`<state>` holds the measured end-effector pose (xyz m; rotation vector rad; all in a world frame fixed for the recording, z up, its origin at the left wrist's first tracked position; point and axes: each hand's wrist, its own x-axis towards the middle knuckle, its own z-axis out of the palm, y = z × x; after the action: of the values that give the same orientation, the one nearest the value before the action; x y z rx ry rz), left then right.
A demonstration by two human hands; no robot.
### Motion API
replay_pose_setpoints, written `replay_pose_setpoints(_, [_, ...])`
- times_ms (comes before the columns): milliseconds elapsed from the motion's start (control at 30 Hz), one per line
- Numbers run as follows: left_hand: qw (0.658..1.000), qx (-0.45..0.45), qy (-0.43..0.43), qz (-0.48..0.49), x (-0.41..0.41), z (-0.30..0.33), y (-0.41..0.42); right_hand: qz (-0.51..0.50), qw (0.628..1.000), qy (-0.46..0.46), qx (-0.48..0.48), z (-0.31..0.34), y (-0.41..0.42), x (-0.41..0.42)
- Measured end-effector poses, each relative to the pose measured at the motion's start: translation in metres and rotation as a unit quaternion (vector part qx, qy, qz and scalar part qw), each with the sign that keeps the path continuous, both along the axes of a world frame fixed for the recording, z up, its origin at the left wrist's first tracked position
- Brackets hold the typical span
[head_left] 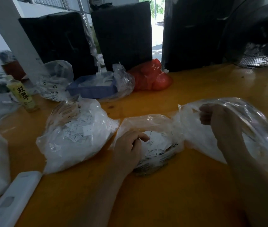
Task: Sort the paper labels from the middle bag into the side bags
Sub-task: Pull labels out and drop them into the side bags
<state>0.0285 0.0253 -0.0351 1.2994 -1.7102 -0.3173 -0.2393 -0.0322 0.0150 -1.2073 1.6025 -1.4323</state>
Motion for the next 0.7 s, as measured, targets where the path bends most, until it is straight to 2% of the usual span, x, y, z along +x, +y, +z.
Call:
replay_pose_setpoints(33, [1.0,-0.001,0.002,0.001,0.0,0.0,0.0,0.001,1.0,0.012,-0.005,-0.001,0.001,0.001])
replay_pose_setpoints(100, [1.0,-0.001,0.005,0.0,0.0,-0.001,0.001,-0.002,0.986,0.168,-0.009,-0.006,0.0,0.0])
replay_pose_setpoints(167, [1.0,0.0,0.003,-0.004,0.0,-0.002,0.0,-0.008,0.938,0.347,0.006,-0.01,-0.001,-0.001])
replay_pose_setpoints(200, [1.0,0.0,0.004,-0.005,0.0,-0.002,0.001,-0.006,0.925,0.38,0.013,-0.011,-0.001,-0.001])
replay_pose_setpoints(267, [1.0,-0.001,0.0,-0.009,0.0,-0.002,0.001,0.008,0.943,0.332,0.026,-0.01,0.002,0.001])
replay_pose_setpoints(333, [1.0,-0.001,-0.003,-0.009,-0.001,-0.001,0.001,0.025,0.981,0.192,0.014,-0.007,0.005,0.005])
replay_pose_setpoints(400, [1.0,0.005,0.004,-0.003,-0.002,0.0,0.002,0.037,0.997,0.066,-0.014,-0.005,0.007,0.01])
replay_pose_setpoints(500, [1.0,0.013,0.009,0.01,-0.002,0.002,0.002,0.077,0.995,-0.042,-0.046,-0.006,0.01,0.017])
replay_pose_setpoints(600, [1.0,0.011,-0.006,0.019,-0.003,0.001,0.002,0.143,0.977,-0.148,-0.048,-0.007,0.012,0.022])
replay_pose_setpoints(700, [1.0,0.014,0.011,0.025,-0.006,0.005,0.005,0.157,0.973,-0.163,-0.053,-0.009,0.014,0.029])
